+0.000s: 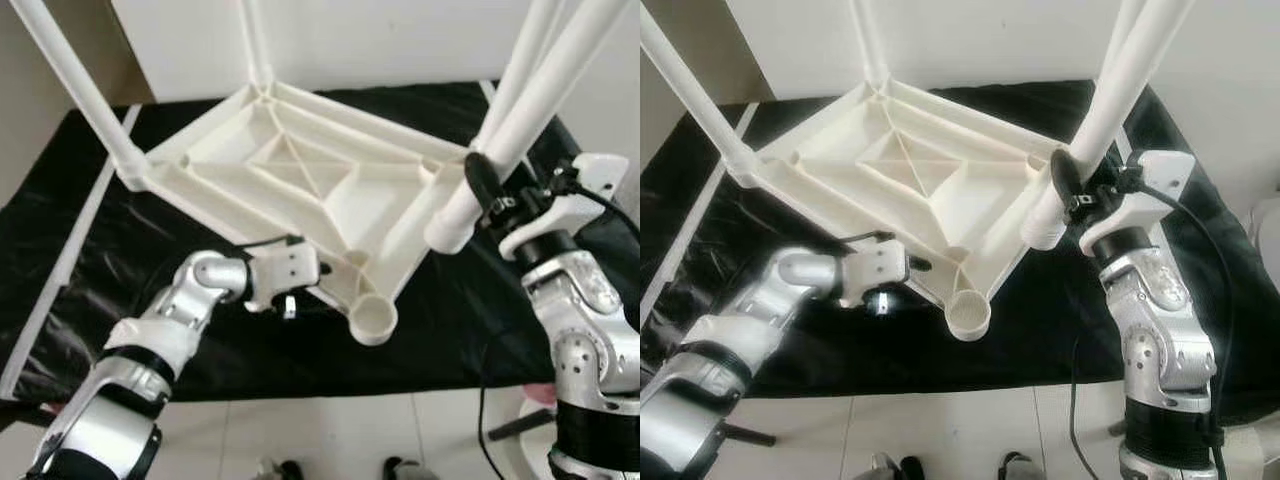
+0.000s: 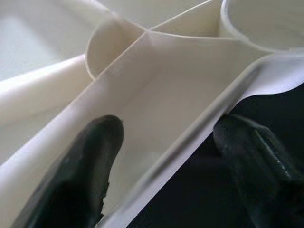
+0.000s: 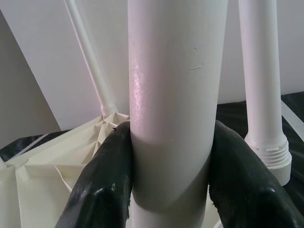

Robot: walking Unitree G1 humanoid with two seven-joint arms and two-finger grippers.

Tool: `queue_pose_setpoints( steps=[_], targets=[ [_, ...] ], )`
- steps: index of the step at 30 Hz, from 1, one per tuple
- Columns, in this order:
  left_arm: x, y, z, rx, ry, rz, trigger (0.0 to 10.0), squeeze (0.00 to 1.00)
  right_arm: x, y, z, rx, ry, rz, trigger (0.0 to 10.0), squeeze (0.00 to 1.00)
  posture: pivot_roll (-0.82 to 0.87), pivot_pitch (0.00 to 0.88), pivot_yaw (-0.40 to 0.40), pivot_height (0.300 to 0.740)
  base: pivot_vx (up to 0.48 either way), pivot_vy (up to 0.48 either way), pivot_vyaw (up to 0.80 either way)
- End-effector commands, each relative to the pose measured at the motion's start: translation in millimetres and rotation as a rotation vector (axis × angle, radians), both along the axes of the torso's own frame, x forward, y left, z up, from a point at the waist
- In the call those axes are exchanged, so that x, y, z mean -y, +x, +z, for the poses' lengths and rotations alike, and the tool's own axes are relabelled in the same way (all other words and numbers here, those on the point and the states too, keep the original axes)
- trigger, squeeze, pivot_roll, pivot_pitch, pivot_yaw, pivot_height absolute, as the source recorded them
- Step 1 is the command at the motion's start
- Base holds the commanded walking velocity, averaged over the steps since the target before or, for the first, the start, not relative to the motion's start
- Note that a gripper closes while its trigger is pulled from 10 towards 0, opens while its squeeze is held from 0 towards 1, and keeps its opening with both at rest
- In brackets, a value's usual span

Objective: Building children table

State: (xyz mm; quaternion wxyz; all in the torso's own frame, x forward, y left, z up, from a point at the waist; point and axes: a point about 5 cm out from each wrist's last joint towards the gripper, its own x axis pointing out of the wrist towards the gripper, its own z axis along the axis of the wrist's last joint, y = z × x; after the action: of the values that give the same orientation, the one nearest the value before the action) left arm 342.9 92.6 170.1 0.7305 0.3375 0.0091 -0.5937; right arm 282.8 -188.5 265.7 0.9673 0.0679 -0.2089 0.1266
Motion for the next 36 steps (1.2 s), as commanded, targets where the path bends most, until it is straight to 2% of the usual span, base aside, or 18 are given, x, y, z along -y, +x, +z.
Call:
queue_pose_setpoints(
  steps=[1,8,14,20,22,23,27,30,31,36],
  targets=[
    [-5.6,6.6,-2,-0.009,-0.026,0.095,10.0,0.0,-2.4,-1.9,5,0.024,-0.004,0.022,10.0,0.0,-0.18,0.161,0.08,0.74,0.0,0.0,0.0],
    [-6.1,8.3,-5,-0.075,-0.019,0.082,10.0,0.0,-0.9,-2.3,5,0.021,-0.004,0.016,10.0,0.0,-0.18,0.167,0.085,0.74,0.0,0.0,0.0],
    [9.6,6.8,-1,-0.105,-0.145,0.125,10.0,0.0,-0.5,-3.2,5,0.021,0.003,0.009,10.0,0.0,-0.18,0.171,0.093,0.74,0.0,0.0,0.0],
    [21.4,3.6,-4,-0.143,-0.19,0.155,10.0,0.0,-1.0,-3.4,4,0.021,0.009,0.008,10.0,0.0,-0.17,0.172,0.093,0.74,0.0,0.0,0.0],
    [23.9,5.6,-4,-0.154,-0.208,0.189,10.0,0.0,-1.4,-3.2,4,0.021,0.009,0.009,10.0,0.0,-0.17,0.172,0.093,0.74,0.0,0.0,0.0],
    [28.7,8.3,-1,-0.161,-0.258,0.238,10.0,0.0,-2.1,-2.8,4,0.021,0.01,0.011,10.0,0.0,-0.17,0.171,0.093,0.74,0.0,0.0,0.0],
    [32.5,8.3,2,-0.155,-0.279,0.245,10.0,0.0,-2.4,-2.4,5,0.022,0.011,0.011,10.0,0.0,-0.17,0.172,0.093,0.74,0.0,0.0,0.0],
    [34.6,3.1,8,-0.181,-0.31,0.18,10.0,0.0,-2.7,-2.2,5,0.023,0.011,0.012,10.0,0.0,-0.17,0.171,0.094,0.74,0.0,0.0,0.0],
    [31.9,0.2,16,-0.188,-0.327,0.116,0.0,0.0,-2.3,-2.4,5,0.022,0.013,0.012,10.0,0.0,-0.17,0.171,0.094,0.74,0.0,0.0,0.0],
    [26.9,-0.3,25,-0.17,-0.332,0.074,0.0,0.0,-1.8,-2.6,5,0.022,0.014,0.01,10.0,0.0,-0.17,0.169,0.097,0.74,0.0,0.0,0.0]
  ],
)
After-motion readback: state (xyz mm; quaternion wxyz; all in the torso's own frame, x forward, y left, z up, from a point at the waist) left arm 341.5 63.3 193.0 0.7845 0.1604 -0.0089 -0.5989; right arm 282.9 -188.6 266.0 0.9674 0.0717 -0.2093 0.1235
